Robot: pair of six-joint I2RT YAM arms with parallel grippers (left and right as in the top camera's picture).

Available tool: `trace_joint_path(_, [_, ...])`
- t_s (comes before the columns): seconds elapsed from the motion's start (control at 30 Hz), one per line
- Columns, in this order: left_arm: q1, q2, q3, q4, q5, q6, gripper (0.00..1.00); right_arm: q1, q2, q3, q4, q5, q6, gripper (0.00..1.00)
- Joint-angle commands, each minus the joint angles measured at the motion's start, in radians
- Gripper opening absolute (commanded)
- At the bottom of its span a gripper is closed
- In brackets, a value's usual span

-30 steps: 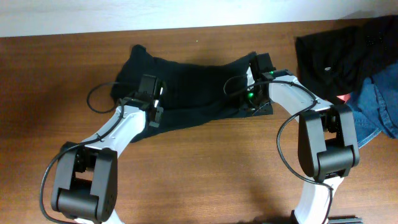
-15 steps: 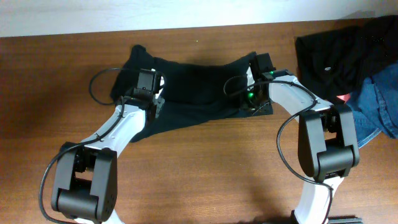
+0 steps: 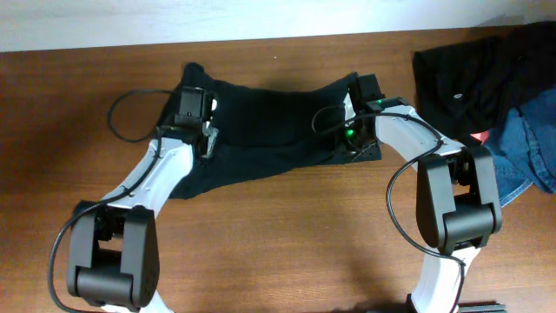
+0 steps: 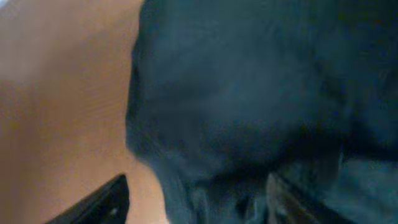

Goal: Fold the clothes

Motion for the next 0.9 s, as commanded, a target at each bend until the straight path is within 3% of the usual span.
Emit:
trace_joint_path(0.0, [-0.001,-0.076,0.075,-0.121,0.060,-0.202,0.64,-0.009,0.078,-0.047,0.008,0.066,-0.008,0.54])
trace_joint_path(0.17, [-0.001,-0.155,0.092,-0.271,0.330,-0.247,0.47,-0.009,0.078,-0.047,0.008,0.066,-0.008,0.54])
trace_joint_path(0.23, [-0.001,-0.156,0.091,-0.295,0.369,-0.247,0.41,-0.009,0.078,-0.047,0.008,0.066,-0.008,0.54])
trace_joint_path(0.27, [-0.001,-0.151,0.082,-0.298,0.375,-0.247,0.33,-0.009,0.078,-0.047,0.008,0.066,-0.008,0.54])
trace_joint_path(0.33, [-0.001,-0.140,0.066,-0.299,0.379,-0.246,0.07,-0.009,0.078,-0.047,0.008,0.066,-0.008,0.54])
trace_joint_path(0.37, [-0.001,-0.134,0.061,-0.299,0.382,-0.246,0.01,-0.009,0.078,-0.047,0.008,0.066,-0.008,0.54])
trace_joint_path(0.87, [-0.035,-0.010,0.052,-0.328,0.415,-0.246,0.01,-0.009,0.078,-0.047,0.009,0.066,-0.008,0.54])
